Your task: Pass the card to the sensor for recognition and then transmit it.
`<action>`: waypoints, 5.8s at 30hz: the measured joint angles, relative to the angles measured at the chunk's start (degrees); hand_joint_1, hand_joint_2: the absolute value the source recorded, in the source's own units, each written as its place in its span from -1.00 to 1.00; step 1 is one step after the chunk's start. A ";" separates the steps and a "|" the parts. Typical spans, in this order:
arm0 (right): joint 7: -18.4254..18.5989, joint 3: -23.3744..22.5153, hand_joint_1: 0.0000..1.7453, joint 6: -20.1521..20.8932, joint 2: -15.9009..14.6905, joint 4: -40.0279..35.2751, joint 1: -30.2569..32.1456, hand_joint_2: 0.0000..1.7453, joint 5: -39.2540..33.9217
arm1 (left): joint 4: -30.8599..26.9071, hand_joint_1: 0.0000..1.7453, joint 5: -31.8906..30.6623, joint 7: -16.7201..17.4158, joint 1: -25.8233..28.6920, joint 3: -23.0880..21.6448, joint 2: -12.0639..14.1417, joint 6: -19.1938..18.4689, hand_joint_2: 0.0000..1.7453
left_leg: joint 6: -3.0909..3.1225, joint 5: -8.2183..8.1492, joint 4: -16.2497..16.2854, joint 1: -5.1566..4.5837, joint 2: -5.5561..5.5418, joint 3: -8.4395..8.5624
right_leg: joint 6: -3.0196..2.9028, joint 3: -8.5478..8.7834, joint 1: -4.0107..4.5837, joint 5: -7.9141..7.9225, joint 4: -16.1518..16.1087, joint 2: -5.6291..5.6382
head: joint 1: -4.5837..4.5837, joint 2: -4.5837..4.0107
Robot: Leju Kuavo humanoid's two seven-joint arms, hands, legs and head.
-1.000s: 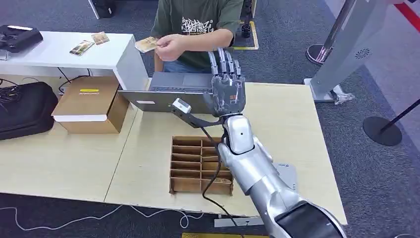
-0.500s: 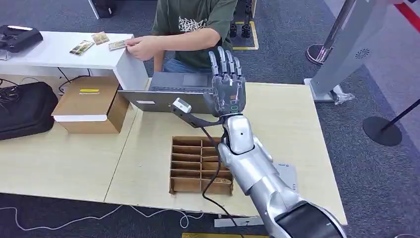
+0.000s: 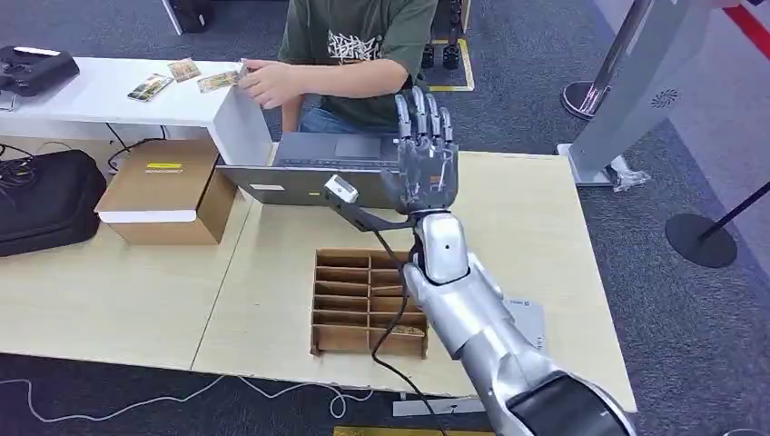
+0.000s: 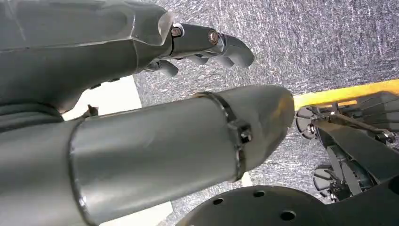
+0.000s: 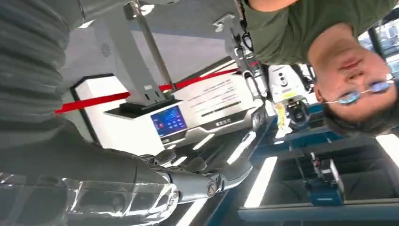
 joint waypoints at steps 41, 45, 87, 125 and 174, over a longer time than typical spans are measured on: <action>23.37 10.60 -1.00 8.79 -24.24 -44.18 30.27 1.00 0.02 | 0.00 -1.00 5.71 -0.92 1.65 0.00 0.22 -0.11 -1.00 | 0.04 -0.07 0.00 -0.01 -0.03 -0.06 | 0.02 -0.03 -0.01 -0.03 -0.06 -0.02 | 0.00 0.00; 25.81 12.15 -1.00 10.73 -25.88 -47.36 32.65 1.00 0.02 | 0.00 -1.00 6.54 -1.16 1.76 0.00 0.22 -0.24 -1.00 | 0.04 -0.07 0.00 -0.01 -0.03 -0.06 | 0.02 -0.03 -0.01 -0.03 -0.06 -0.03 | 0.00 -0.02; 27.95 19.21 -1.00 36.84 -32.96 -64.11 41.96 1.00 0.04 | 1.31 -1.00 11.06 -3.83 3.43 0.15 -1.79 -1.55 -1.00 | 0.06 -0.08 0.00 -0.01 -0.02 -0.07 | 0.03 -0.03 0.00 -0.03 -0.06 -0.03 | 0.00 -0.02; 20.96 17.83 -1.00 44.00 -22.80 -64.55 51.77 1.00 0.02 | 1.66 -1.00 12.65 -3.32 3.37 0.72 -3.15 0.26 -1.00 | 0.10 -0.11 -0.01 -0.01 0.00 -0.07 | 0.03 -0.03 0.00 -0.05 -0.06 -0.03 | 0.00 0.00; 5.22 2.34 -1.00 30.60 -4.94 -48.99 47.86 1.00 -0.94 | 1.99 -1.00 12.65 -1.33 2.22 1.22 -3.23 0.41 -1.00 | 0.10 -0.11 -0.01 -0.01 0.00 -0.07 | 0.02 -0.03 0.00 -0.05 -0.05 -0.02 | 0.00 0.00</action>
